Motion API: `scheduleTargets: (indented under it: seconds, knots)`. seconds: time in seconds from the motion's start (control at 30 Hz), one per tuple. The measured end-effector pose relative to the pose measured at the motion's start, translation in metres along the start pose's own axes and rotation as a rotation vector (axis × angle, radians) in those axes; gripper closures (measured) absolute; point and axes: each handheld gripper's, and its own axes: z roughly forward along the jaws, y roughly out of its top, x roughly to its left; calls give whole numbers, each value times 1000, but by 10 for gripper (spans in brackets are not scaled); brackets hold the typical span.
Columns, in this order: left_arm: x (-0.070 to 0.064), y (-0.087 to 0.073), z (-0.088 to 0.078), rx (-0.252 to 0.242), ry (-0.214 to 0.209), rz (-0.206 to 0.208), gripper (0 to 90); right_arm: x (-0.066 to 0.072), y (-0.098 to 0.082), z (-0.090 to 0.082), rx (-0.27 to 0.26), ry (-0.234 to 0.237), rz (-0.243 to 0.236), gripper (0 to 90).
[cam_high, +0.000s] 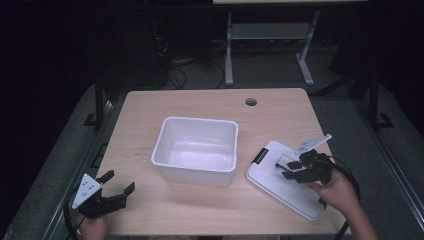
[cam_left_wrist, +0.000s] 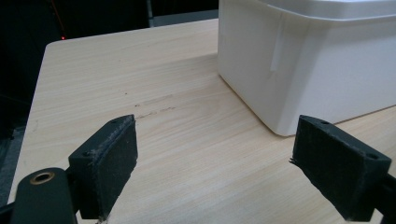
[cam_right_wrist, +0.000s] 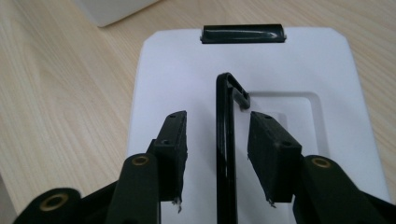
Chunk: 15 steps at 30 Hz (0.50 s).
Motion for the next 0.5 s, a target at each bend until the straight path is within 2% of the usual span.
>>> scheduleTargets:
  seconds: [0.5]
  knots:
    - [0, 0, 1, 2, 4, -3, 130, -6, -9, 4, 12, -1, 5, 746]
